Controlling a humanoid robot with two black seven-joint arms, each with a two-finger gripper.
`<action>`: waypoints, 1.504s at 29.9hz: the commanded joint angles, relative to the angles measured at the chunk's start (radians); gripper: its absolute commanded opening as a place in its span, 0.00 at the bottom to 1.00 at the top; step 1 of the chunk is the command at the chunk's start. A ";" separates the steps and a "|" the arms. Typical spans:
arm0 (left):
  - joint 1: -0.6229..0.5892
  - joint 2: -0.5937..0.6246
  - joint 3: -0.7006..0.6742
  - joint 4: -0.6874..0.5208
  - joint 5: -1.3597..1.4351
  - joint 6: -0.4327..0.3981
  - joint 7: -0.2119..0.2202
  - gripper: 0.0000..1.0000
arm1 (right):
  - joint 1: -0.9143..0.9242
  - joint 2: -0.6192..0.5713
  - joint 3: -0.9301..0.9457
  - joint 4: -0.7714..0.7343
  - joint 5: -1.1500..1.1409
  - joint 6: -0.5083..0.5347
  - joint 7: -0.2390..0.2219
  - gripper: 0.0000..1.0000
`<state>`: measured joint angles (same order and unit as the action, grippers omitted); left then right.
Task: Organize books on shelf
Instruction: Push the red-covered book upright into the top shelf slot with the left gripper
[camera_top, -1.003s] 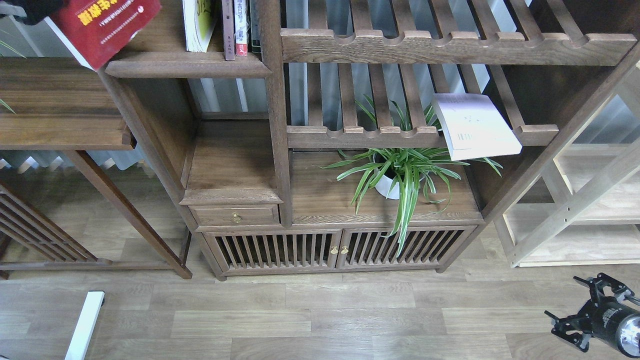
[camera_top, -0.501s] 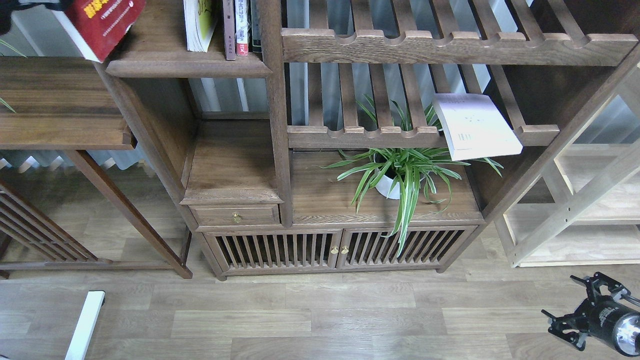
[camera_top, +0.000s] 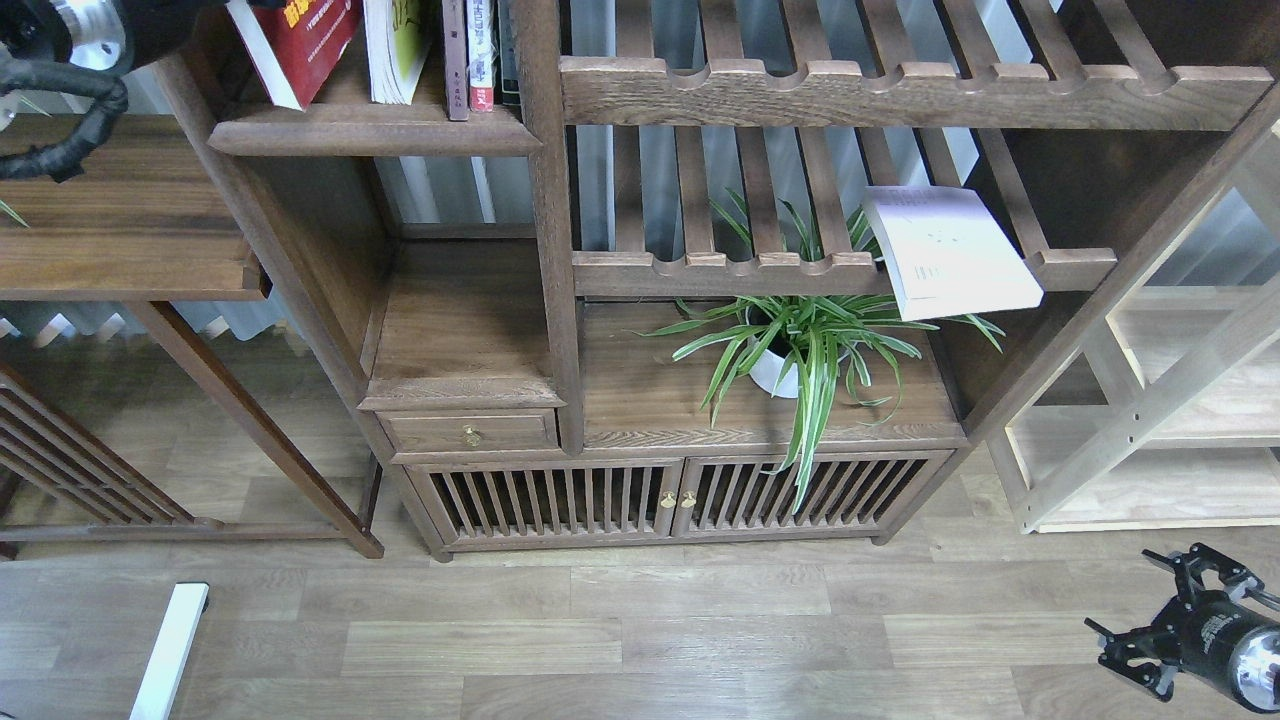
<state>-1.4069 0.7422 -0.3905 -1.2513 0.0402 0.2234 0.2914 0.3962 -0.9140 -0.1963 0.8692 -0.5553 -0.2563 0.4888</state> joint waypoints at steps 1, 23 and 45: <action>-0.014 -0.040 0.001 0.033 0.065 0.037 0.002 0.00 | 0.003 0.004 0.000 0.001 -0.002 0.000 0.000 1.00; -0.029 -0.274 0.032 0.216 0.101 0.218 0.006 0.00 | 0.003 0.014 0.001 -0.001 -0.006 0.000 0.000 1.00; -0.024 -0.256 0.033 0.222 0.089 0.211 0.048 0.70 | -0.003 0.017 -0.002 0.001 -0.008 -0.003 0.000 1.00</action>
<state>-1.4312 0.4844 -0.3576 -1.0286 0.1290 0.4371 0.3368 0.3946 -0.8960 -0.1966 0.8696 -0.5619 -0.2562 0.4888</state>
